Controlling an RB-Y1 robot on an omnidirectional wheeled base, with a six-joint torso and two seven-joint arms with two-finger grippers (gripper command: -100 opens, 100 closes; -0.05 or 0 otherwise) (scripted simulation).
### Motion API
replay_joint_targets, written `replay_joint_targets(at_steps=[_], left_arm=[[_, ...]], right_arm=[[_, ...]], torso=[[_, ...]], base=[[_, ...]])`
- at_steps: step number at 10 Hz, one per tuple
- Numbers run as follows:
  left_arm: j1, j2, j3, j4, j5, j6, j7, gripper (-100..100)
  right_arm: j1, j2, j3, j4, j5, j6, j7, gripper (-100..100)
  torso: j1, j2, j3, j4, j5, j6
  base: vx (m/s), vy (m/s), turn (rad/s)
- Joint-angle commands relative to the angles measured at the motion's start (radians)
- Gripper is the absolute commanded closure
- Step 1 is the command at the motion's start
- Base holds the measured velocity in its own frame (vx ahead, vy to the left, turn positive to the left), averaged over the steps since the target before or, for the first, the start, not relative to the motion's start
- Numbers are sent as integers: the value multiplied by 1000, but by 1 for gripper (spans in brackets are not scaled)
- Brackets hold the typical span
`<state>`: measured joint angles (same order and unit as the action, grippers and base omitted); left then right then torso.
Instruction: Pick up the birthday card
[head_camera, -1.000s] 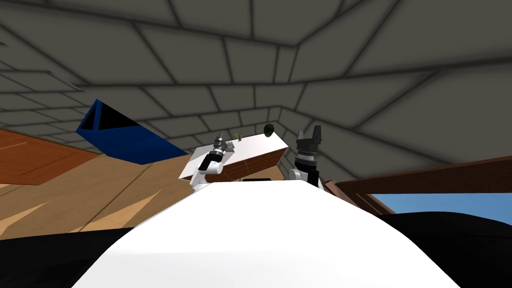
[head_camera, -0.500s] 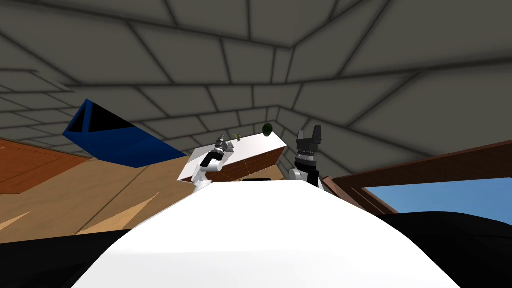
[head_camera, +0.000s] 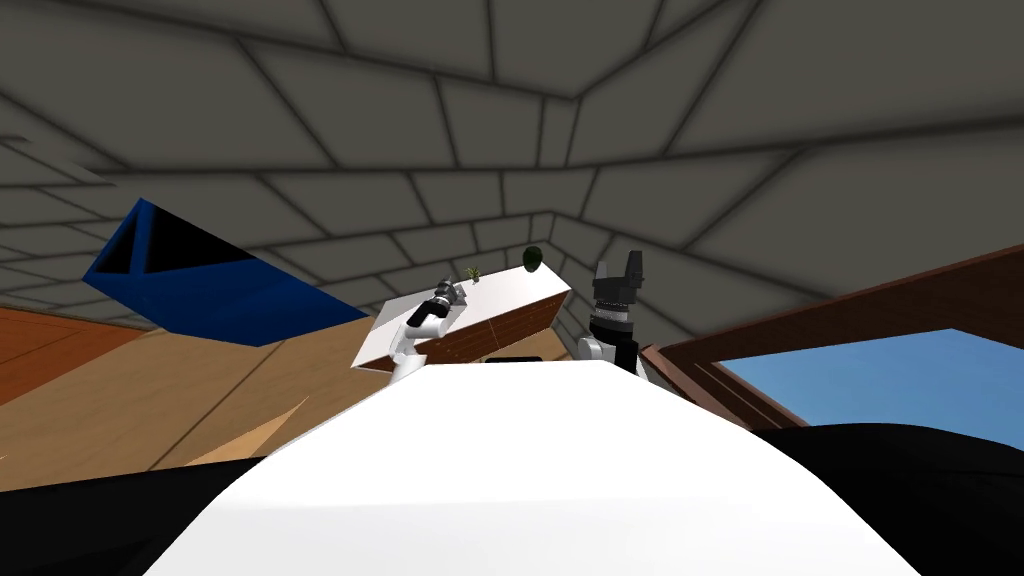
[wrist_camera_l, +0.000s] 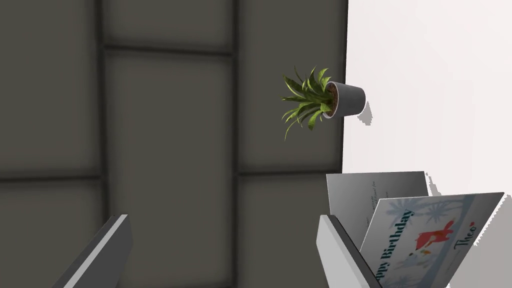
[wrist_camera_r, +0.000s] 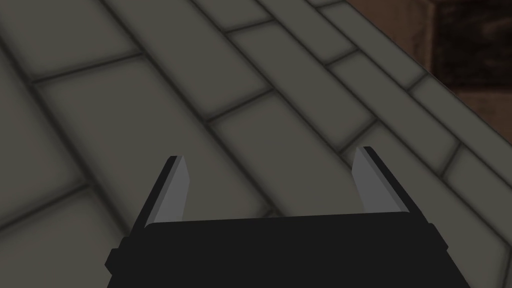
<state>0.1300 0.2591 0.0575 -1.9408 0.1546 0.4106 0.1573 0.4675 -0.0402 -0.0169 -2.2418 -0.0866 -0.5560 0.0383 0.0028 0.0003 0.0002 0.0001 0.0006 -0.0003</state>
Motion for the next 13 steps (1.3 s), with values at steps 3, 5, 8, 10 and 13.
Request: replay_joint_targets(at_steps=[3, 5, 8, 10, 13], left_arm=[[-51, 3, 3, 59, -18, 97, 4, -100], [-70, 4, 3, 83, -27, 143, 6, -100], [-124, 7, 2, 155, -57, 236, 12, -100], [-155, 10, -1, 199, -78, 293, 16, -100], [-191, 14, -5, 257, -105, 364, 21, -100]], right_arm=[[0, 0, 0, 0, 0, 0, 0, 0], [0, 0, 0, 0, 0, 0, 0, 0], [0, 0, 0, 0, 0, 0, 0, 0], [0, 0, 0, 0, 0, 0, 0, 0], [0, 0, 0, 0, 0, 0, 0, 0]], torso=[[0, 0, 0, 0, 0, 0], [1, 0, 0, 0, 0, -1], [3, -1, 0, 0, 1, 0], [4, -1, -1, 0, 1, 0], [3, -2, -1, 0, 1, -1]], base=[[-13, 46, -83], [-4, 49, -52], [-4, 85, -119], [-2, 92, -88], [2, 82, -86]])
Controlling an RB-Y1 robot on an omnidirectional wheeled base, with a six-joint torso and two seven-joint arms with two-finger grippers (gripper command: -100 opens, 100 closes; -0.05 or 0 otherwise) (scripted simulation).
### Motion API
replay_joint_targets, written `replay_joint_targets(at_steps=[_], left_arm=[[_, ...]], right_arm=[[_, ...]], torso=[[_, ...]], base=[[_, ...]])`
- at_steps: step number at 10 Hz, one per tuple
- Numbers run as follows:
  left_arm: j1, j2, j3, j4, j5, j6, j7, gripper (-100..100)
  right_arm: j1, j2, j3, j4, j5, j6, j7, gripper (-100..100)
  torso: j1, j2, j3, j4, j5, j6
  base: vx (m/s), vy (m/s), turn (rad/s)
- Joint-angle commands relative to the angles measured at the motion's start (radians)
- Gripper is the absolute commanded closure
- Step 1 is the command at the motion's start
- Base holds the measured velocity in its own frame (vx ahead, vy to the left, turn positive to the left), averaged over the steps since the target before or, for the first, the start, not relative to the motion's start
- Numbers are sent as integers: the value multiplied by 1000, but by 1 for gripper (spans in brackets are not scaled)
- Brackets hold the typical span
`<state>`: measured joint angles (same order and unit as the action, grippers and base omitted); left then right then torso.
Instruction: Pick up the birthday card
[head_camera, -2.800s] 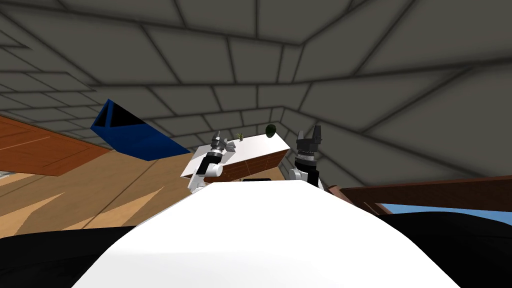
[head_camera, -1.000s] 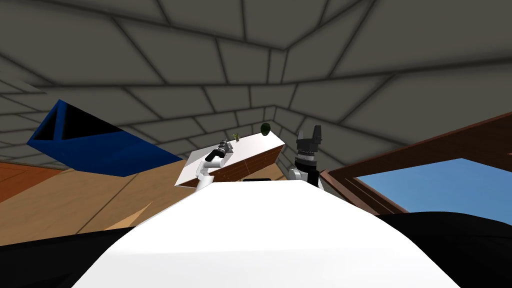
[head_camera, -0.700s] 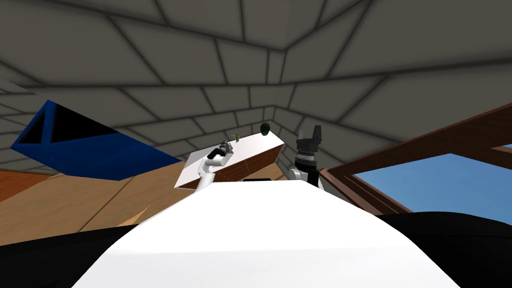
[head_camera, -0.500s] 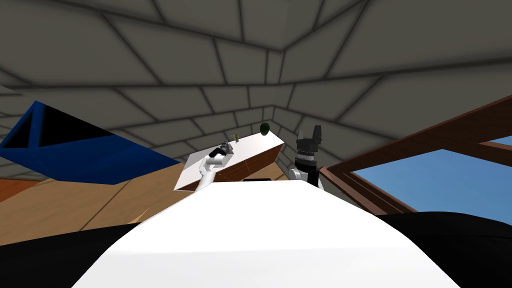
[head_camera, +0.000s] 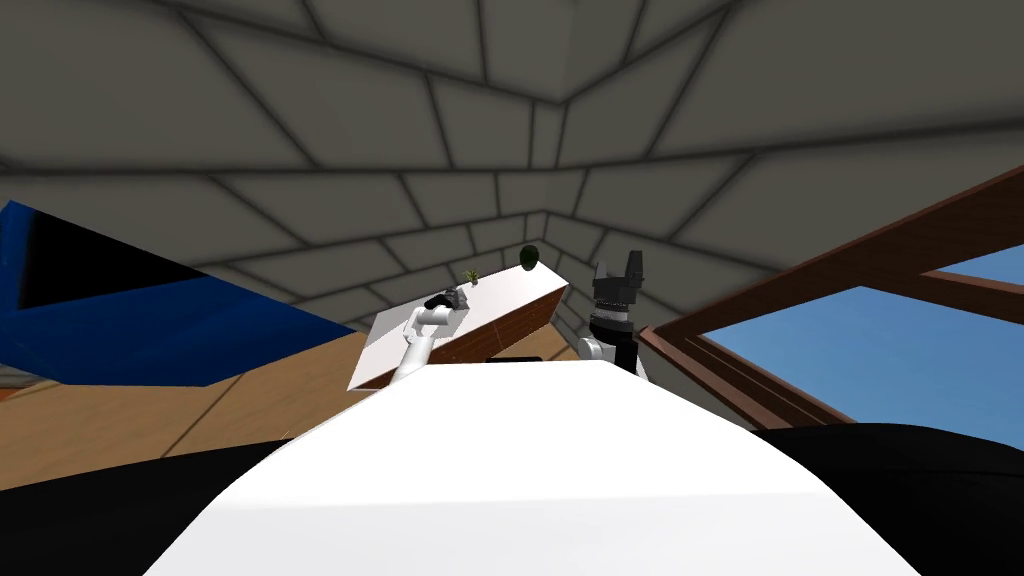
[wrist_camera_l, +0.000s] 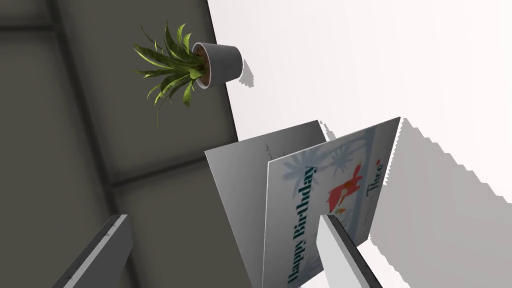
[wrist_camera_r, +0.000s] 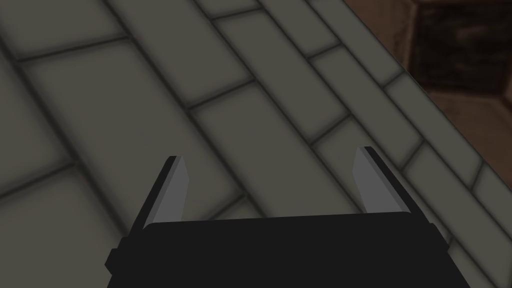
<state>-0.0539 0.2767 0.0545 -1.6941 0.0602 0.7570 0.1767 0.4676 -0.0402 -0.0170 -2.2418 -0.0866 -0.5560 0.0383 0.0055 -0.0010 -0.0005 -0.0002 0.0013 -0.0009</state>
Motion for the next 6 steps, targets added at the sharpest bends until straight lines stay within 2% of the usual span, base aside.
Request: replay_joint_targets(at_steps=[1, 5, 6], left_arm=[[-15, -2, -4, 27, -18, 37, 3, -100], [-21, -1, -13, 99, -40, 105, 7, -100], [-29, 1, -11, 92, -36, 93, 6, -100]], right_arm=[[0, 0, 0, 0, 0, 0, 0, 0], [0, 0, 0, 0, 0, 0, 0, 0], [0, 0, 0, 0, 0, 0, 0, 0]], torso=[[0, 0, 0, 0, 0, 0], [0, -1, 0, 0, 0, 0], [0, -2, -1, 0, 0, 0]], base=[[8, 71, -56], [15, 70, -59], [12, 29, -9]])
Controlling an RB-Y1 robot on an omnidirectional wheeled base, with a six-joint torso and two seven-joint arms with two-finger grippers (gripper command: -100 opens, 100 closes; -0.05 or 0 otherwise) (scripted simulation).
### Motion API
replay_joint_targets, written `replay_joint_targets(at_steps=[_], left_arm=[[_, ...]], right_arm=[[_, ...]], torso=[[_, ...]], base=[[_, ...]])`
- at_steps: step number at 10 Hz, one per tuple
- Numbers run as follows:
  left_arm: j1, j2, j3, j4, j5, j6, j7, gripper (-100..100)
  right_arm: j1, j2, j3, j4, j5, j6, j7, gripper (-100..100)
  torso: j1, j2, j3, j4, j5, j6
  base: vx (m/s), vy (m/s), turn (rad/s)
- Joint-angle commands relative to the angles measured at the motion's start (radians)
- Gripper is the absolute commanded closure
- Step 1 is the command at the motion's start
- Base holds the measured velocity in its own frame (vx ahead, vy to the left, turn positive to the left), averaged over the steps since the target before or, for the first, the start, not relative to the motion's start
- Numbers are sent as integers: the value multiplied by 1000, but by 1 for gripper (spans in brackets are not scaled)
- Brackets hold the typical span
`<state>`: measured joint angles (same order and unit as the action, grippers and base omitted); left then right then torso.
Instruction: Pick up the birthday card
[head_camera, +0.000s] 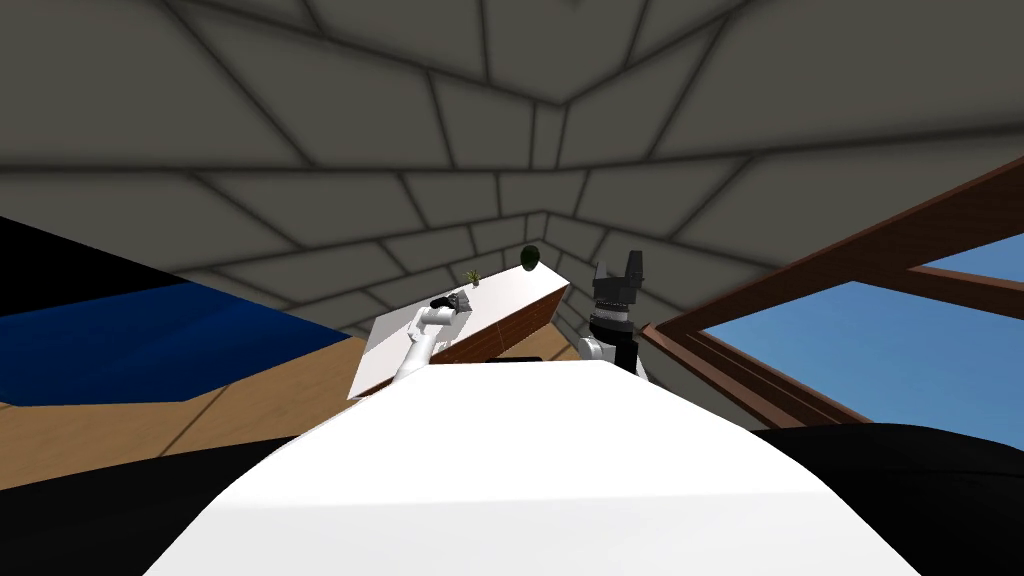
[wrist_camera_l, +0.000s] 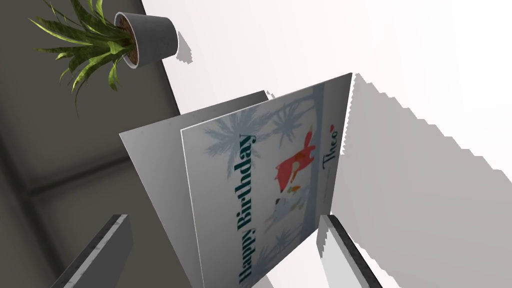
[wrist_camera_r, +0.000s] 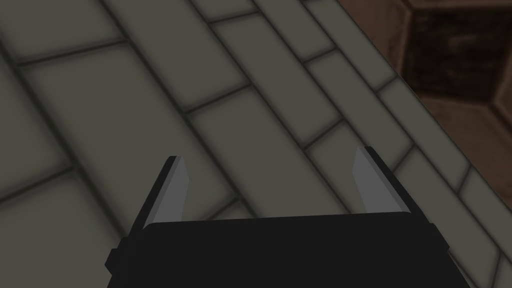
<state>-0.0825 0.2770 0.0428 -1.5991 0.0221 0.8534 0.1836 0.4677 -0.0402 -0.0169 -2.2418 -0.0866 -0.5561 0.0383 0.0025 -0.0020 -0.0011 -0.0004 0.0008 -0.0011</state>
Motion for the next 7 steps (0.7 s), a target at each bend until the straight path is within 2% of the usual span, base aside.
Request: replay_joint_targets(at_steps=[1, 2, 3, 4, 5, 7], left_arm=[[0, 0, 0, 0, 0, 0, 0, 0], [-50, -12, -12, 50, -10, -42, 12, -100], [-74, -12, -12, 77, -10, -42, 12, -100], [-74, -12, -12, 111, -10, -42, 12, -100], [-127, -24, -25, 150, -20, -84, 25, -100], [-149, -24, -25, 195, -20, -84, 25, -100]], right_arm=[[0, 0, 0, 0, 0, 0, 0, 0], [0, 0, 0, 0, 0, 0, 0, 0], [0, 0, 0, 0, 0, 0, 0, 0], [0, 0, 0, 0, 0, 0, 0, 0], [0, 0, 0, 0, 0, 0, 0, 0], [0, 0, 0, 0, 0, 0, 0, 0]], torso=[[0, 0, 0, 0, 0, 0], [-2, 1, 0, 0, 0, 0], [-2, 2, 1, 0, -1, 0], [-2, 2, 1, 1, 0, 0], [-2, 2, 1, 0, -1, 0], [-2, 3, 2, 1, -1, 0]], base=[[0, 0, 0], [-30, 14, 124], [-35, 14, 70], [-17, 6, -8], [-33, 10, 100], [-25, 8, 39]])
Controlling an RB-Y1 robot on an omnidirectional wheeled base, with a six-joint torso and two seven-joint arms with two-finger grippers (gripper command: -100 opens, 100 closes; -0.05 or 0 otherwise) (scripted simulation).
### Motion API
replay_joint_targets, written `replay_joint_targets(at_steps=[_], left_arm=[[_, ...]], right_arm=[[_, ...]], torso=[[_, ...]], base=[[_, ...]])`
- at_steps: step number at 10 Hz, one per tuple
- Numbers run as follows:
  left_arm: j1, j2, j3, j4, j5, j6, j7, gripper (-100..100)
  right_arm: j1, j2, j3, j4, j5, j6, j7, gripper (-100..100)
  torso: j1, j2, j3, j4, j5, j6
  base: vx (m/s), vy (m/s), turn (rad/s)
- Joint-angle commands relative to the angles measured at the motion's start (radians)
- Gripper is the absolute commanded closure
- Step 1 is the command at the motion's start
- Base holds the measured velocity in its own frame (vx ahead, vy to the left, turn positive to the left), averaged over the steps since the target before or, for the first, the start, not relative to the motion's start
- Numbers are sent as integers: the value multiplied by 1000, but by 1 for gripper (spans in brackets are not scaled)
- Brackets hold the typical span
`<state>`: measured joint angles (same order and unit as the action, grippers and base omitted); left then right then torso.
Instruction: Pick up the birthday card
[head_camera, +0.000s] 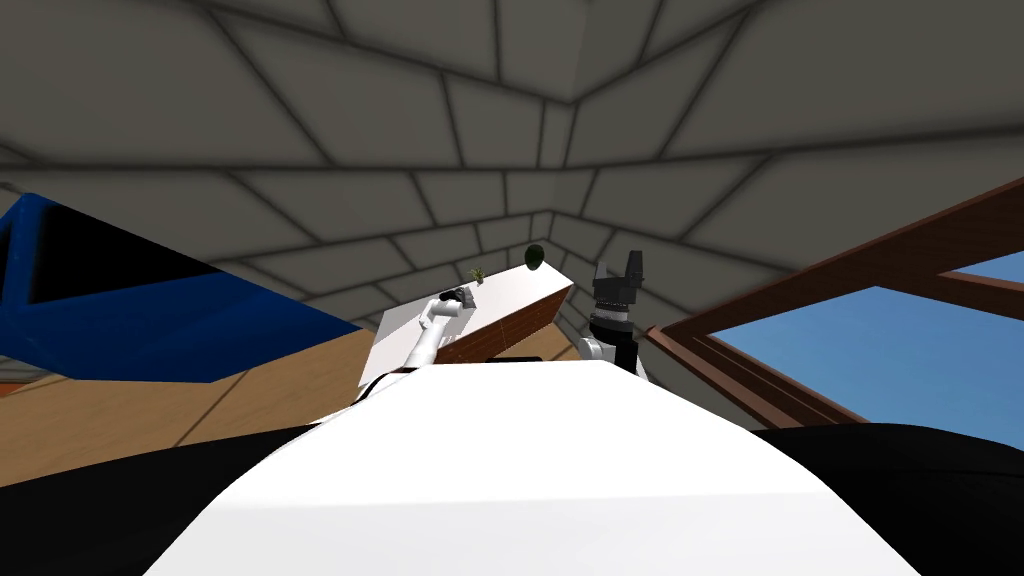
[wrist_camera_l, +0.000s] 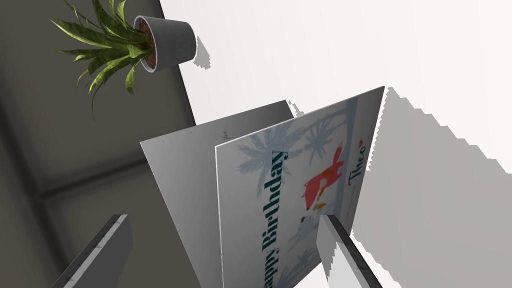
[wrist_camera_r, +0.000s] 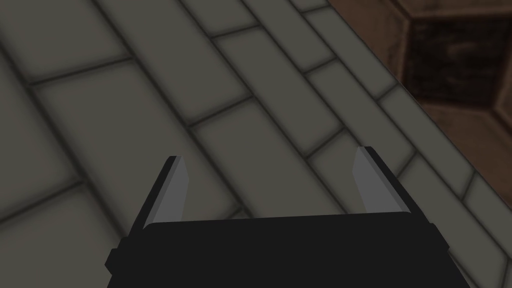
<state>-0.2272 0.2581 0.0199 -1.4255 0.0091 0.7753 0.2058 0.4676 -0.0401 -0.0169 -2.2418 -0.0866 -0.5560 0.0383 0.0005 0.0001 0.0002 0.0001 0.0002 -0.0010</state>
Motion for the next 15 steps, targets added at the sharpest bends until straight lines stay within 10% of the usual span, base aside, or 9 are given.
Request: replay_joint_targets(at_steps=[1, 15], left_arm=[[-4, -5, -2, 49, -7, -6, 3, -100], [-301, -54, -51, 495, -46, -174, 53, -100]], right_arm=[[0, 0, 0, 0, 0, 0, 0, 0], [0, 0, 0, 0, 0, 0, 0, 0]], torso=[[0, 0, 0, 0, 0, 0], [0, 1, 0, 0, 0, 0]], base=[[0, 0, 0], [-22, 10, 51]])
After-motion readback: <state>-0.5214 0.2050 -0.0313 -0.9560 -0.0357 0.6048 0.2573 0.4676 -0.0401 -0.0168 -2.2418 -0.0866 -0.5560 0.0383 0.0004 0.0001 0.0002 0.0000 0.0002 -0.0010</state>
